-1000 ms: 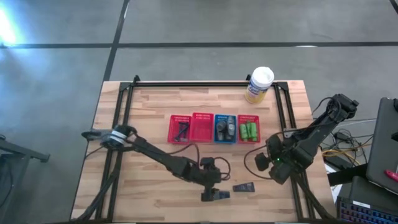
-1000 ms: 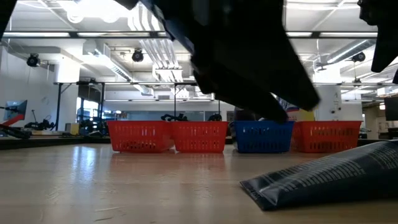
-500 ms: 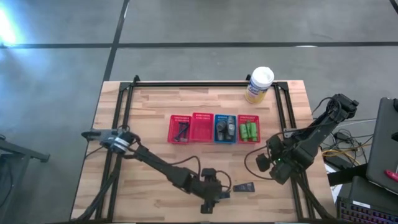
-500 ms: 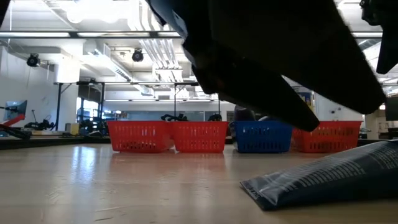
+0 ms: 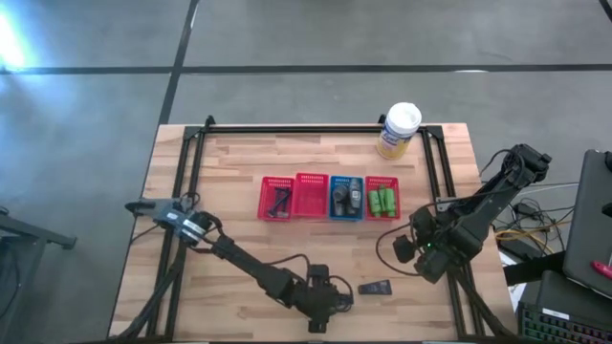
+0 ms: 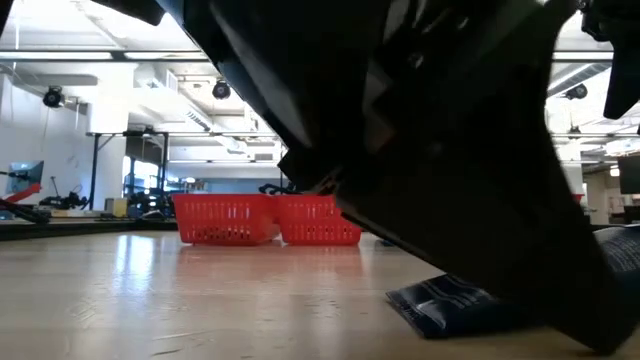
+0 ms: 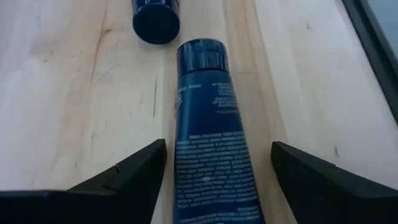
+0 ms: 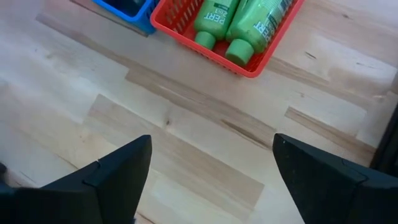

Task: Pick & Place Travel size toiletries
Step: Put the blue shave cream into the middle red bin

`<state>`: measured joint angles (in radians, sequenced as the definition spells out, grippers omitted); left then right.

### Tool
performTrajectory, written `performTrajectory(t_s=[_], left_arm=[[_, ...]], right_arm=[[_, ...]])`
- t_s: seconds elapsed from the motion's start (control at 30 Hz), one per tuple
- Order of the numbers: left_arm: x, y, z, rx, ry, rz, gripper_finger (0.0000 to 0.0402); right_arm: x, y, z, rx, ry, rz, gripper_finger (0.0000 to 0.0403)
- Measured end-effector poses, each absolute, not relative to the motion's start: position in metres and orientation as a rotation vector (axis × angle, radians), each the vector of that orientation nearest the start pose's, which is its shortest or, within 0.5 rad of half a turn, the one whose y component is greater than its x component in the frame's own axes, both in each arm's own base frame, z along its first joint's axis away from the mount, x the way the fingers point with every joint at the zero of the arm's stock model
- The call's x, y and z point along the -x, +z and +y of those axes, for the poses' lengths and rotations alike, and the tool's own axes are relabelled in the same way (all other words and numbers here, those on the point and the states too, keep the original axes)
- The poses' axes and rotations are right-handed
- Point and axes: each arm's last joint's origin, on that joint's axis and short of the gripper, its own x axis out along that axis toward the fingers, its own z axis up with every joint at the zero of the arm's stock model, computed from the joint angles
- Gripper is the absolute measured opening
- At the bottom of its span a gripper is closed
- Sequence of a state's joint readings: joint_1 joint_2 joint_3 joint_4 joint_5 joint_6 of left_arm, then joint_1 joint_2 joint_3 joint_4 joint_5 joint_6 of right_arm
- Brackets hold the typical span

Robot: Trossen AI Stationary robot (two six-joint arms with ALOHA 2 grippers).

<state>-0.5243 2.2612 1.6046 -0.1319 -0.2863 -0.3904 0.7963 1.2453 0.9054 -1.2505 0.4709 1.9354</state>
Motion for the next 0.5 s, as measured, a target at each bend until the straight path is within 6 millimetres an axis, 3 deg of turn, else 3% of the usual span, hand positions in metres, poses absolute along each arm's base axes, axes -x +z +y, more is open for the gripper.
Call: performTrajectory(t_s=[0.17,0.5], left_arm=[[-0.423,0.135,-0.236,0.016,-0.087,0.779,0.025],[-0.421,0.141,-0.232,-0.019,-0.068,0.782,0.0105]], right_arm=[[-0.14,0.235,0.124,-0.742,-0.888,0.915,0.0326],[-0.151,0.24,0.136,-0.93,-0.754,0.855,0.0324]])
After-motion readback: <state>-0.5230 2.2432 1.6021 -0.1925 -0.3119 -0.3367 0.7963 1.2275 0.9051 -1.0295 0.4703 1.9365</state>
